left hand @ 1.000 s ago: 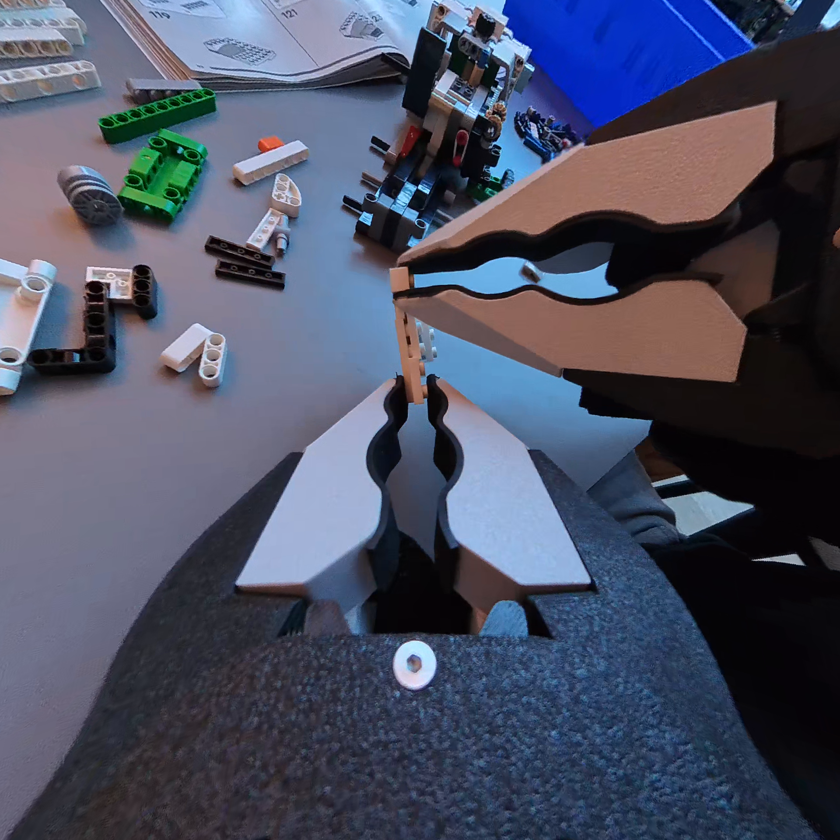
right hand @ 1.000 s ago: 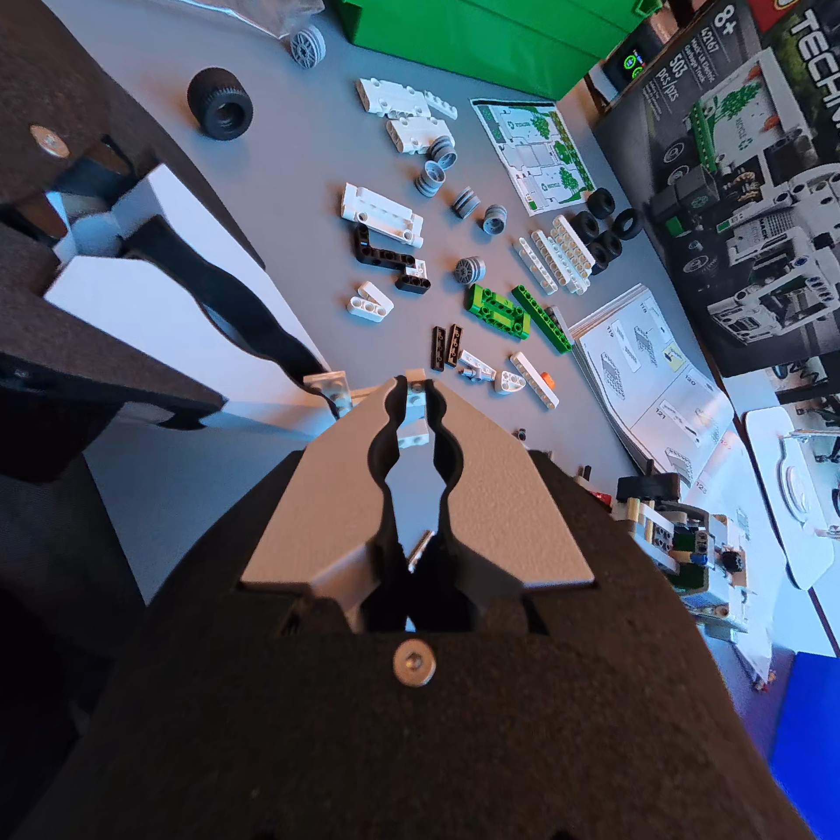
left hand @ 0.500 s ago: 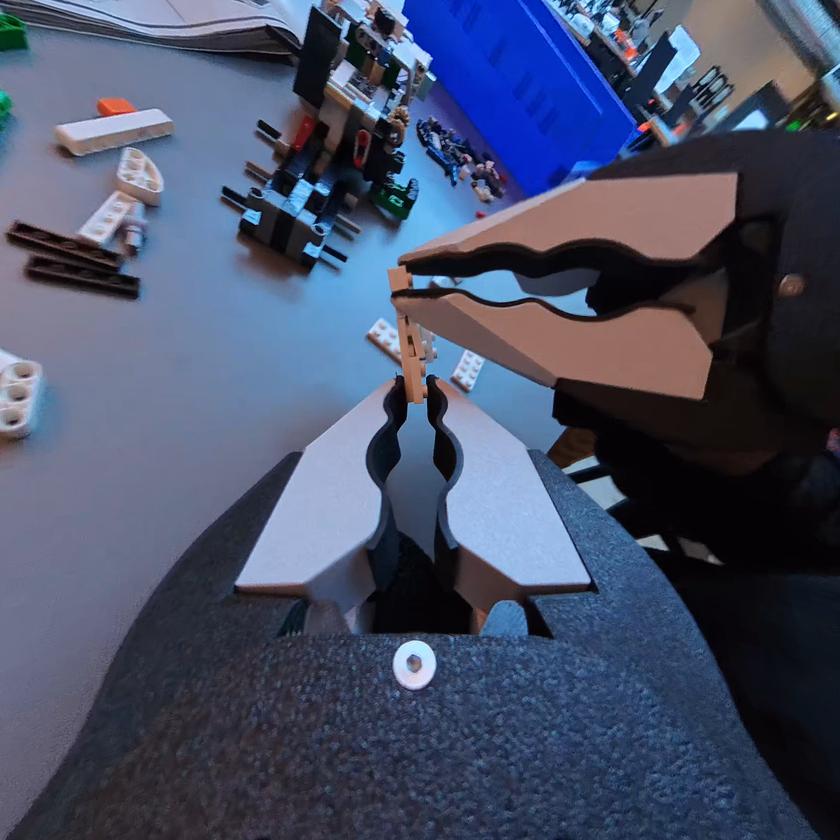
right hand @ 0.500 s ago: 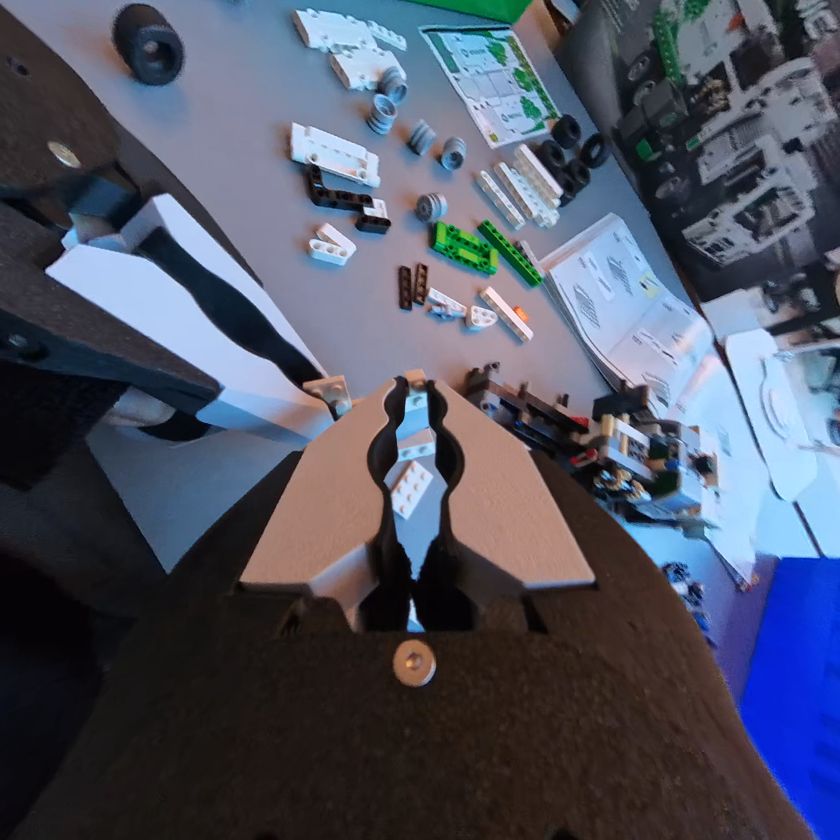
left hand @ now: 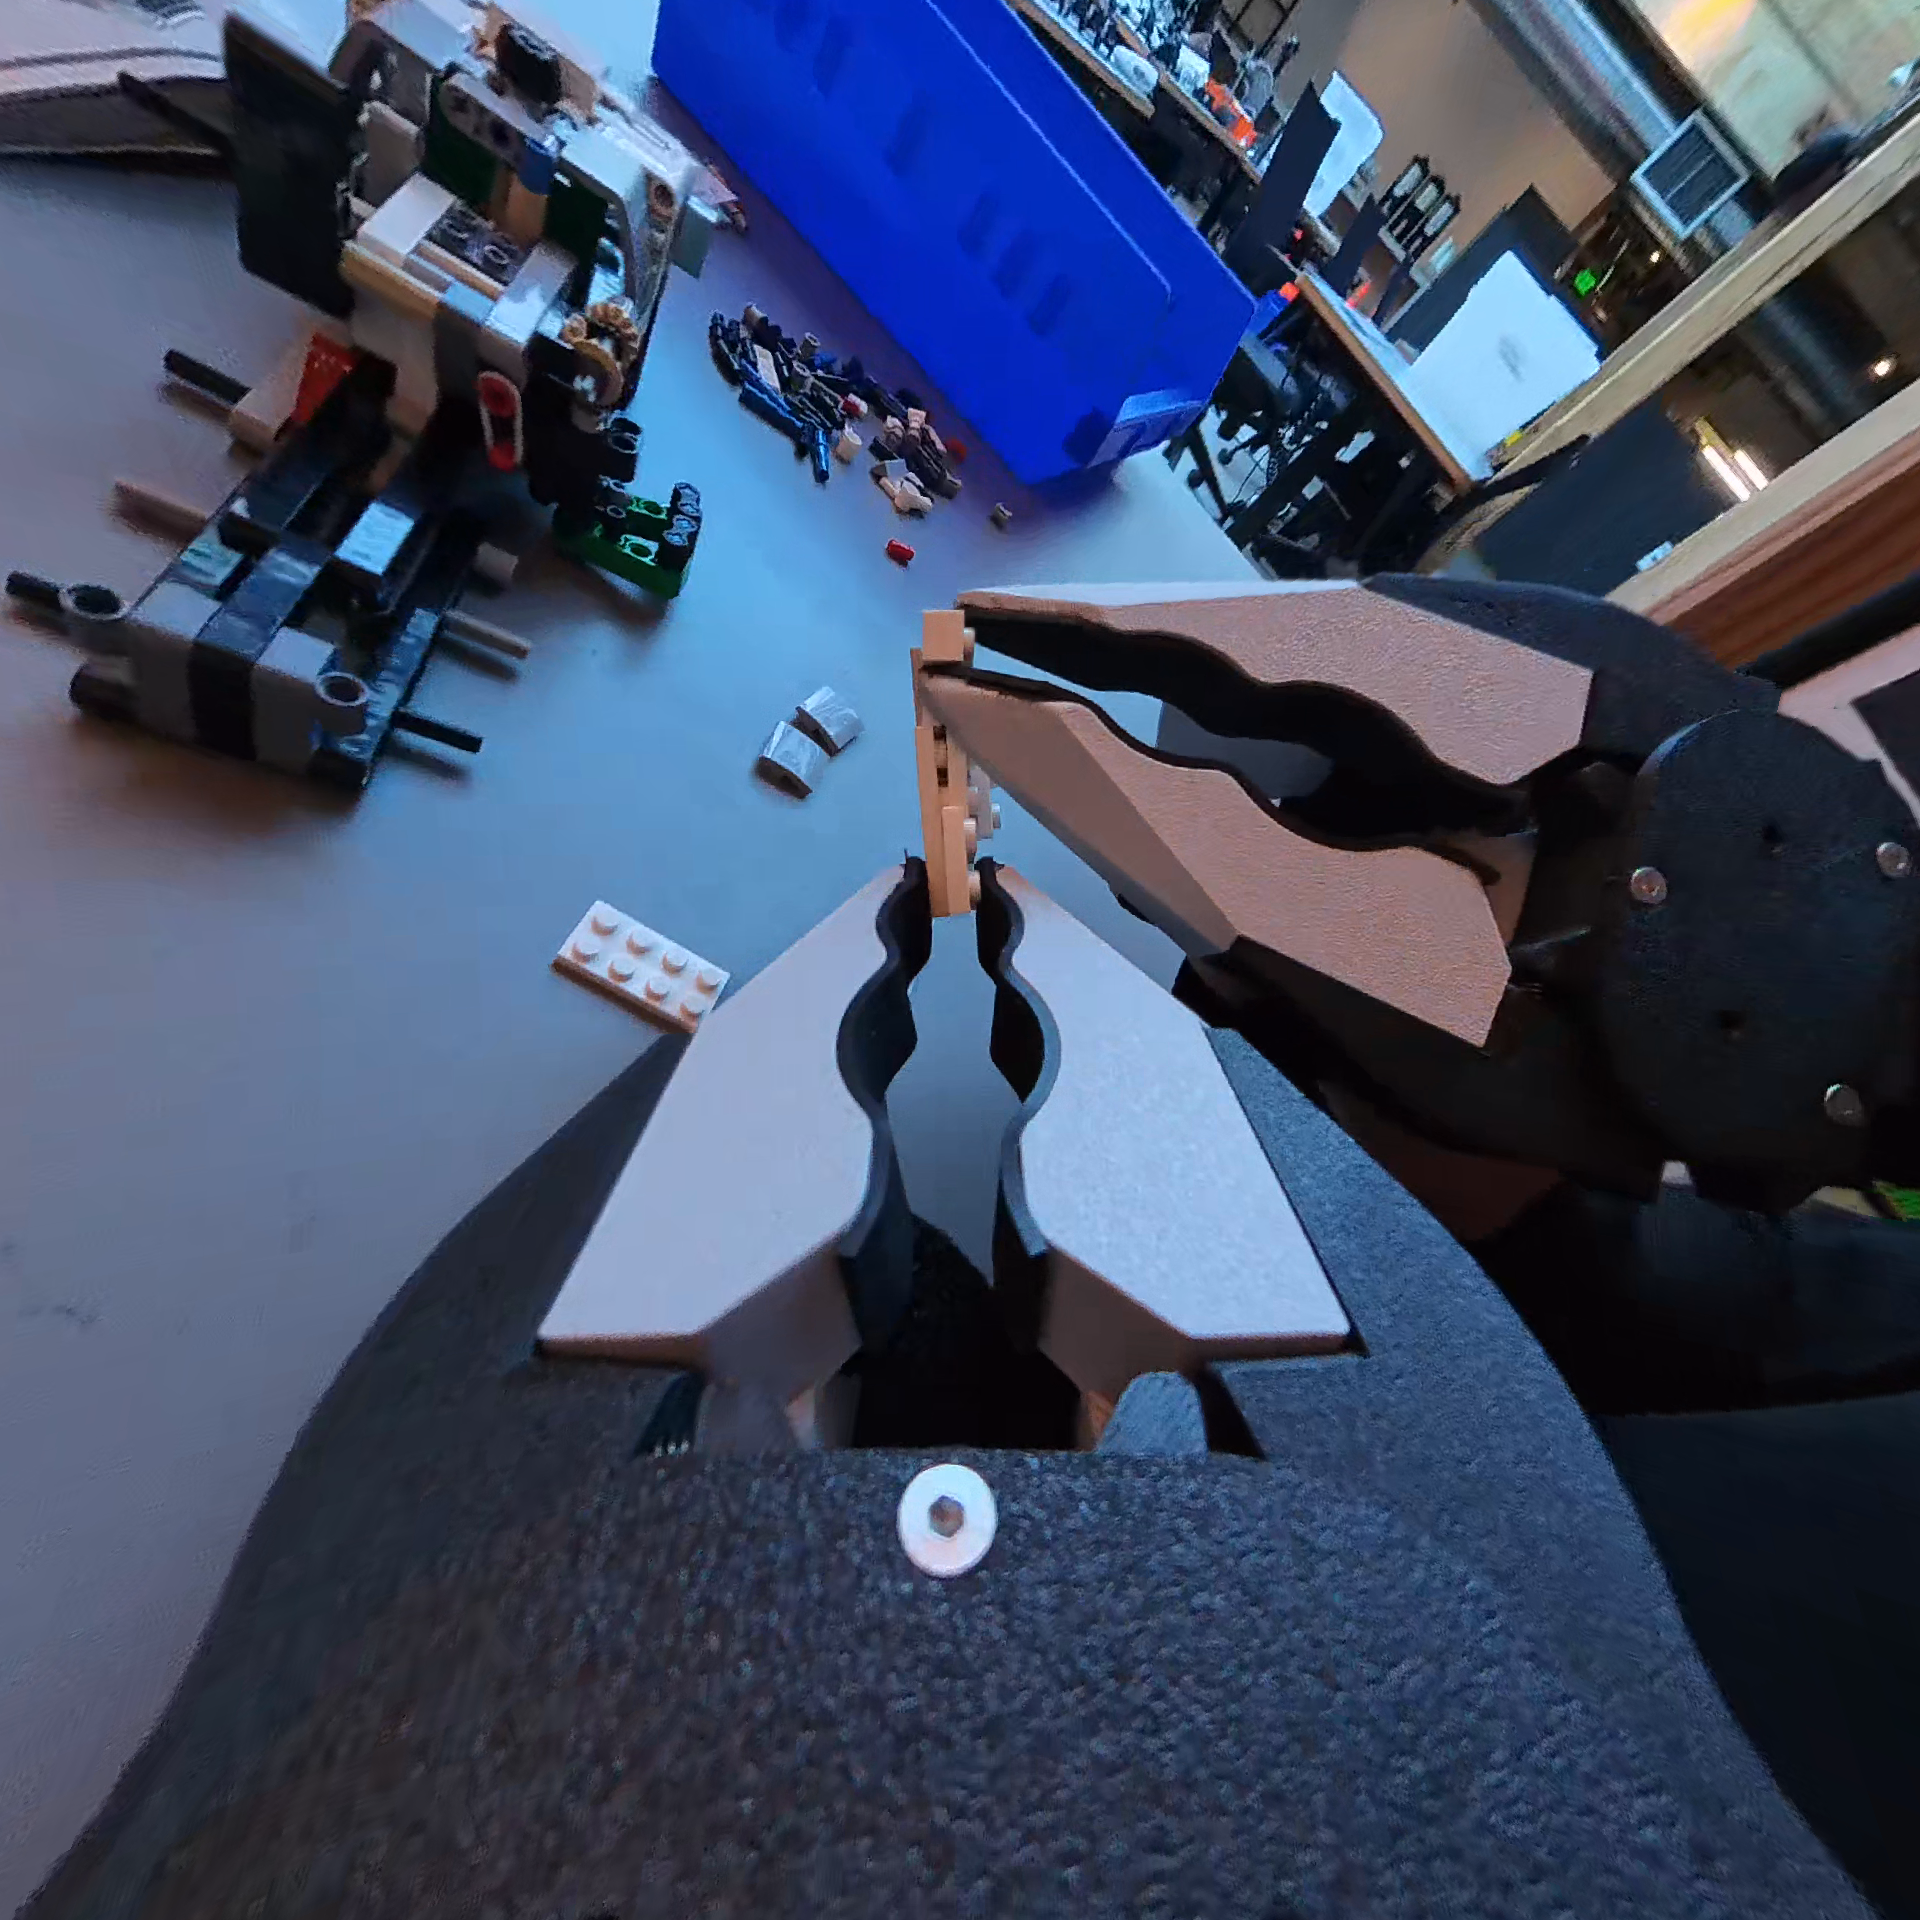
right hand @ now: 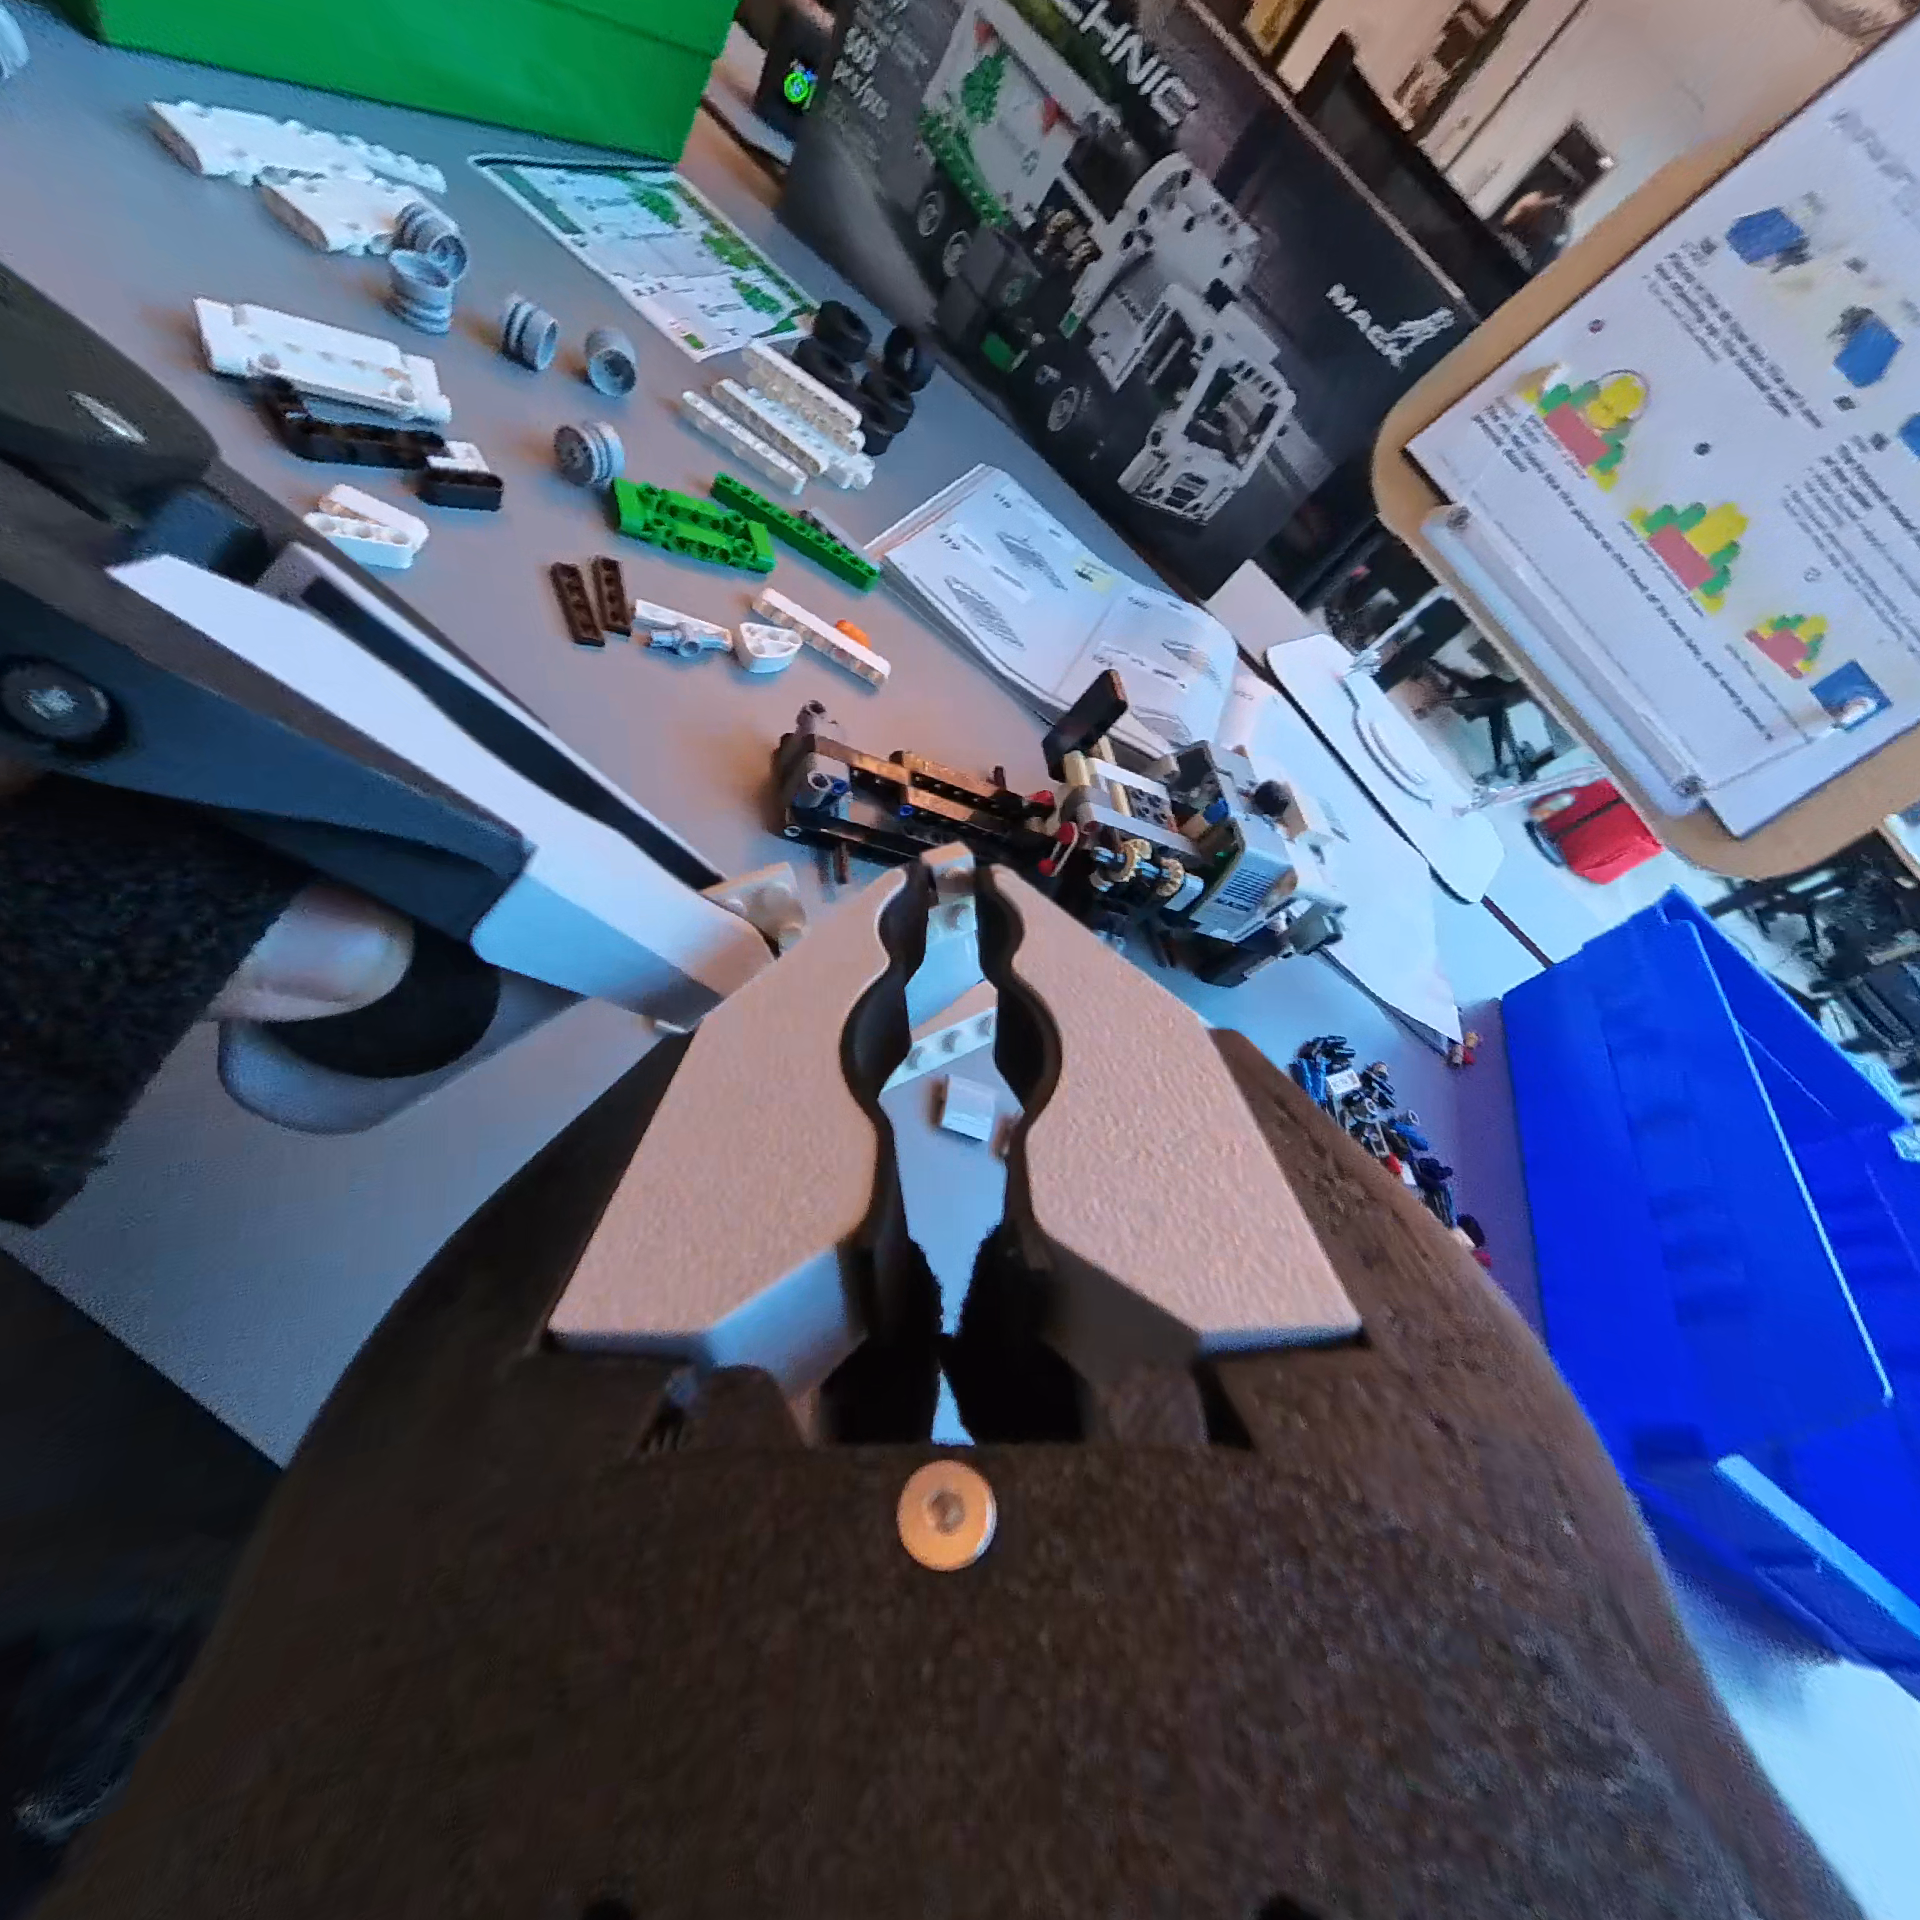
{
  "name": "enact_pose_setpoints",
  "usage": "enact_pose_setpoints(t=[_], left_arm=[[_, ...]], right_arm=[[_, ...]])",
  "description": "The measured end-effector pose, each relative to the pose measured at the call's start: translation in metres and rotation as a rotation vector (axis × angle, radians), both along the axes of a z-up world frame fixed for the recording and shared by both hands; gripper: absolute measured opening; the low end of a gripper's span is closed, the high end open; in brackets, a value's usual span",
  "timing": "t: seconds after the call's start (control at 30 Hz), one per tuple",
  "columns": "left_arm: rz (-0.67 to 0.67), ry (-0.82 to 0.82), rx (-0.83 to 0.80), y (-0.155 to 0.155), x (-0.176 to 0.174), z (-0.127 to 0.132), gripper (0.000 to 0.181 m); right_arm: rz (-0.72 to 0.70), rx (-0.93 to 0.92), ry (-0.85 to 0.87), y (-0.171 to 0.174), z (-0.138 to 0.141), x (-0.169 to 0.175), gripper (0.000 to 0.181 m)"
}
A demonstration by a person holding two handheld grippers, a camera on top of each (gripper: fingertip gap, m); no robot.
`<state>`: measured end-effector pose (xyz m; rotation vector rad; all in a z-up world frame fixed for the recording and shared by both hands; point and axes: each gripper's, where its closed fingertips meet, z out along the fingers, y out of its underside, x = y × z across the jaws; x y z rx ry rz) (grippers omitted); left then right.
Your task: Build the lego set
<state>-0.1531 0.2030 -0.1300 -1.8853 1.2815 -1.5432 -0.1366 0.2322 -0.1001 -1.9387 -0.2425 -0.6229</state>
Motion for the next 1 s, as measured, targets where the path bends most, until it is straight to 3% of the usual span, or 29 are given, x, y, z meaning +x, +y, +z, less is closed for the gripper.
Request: enact_pose_setpoints(t=[0.2, 0.5, 0.8, 1.0], left_arm=[[-0.015, 0.023, 0.019, -0.006, 0.008, -0.002, 0.007], [-0.032, 0.068, 0.161, -0.003, 0.012, -0.012, 0.007], [-0.103, -0.006, -0.229, -0.025, 0.005, -0.002, 0.007], [-0.137, 0.013, -0.25, -0.034, 0.002, -0.011, 0.006]], right_arm=[[-0.047, 0.111, 0.016, -0.008, 0.0, 0.009, 0.008], [-0.045, 0.085, 0.117, -0.009, -0.01, 0.016, 0.008], [0.003, 0.05, 0.044, -0.019, -0.009, 0.009, 0.009], [0.035, 0.068, 0.005, -0.025, -0.02, 0.004, 0.009]])
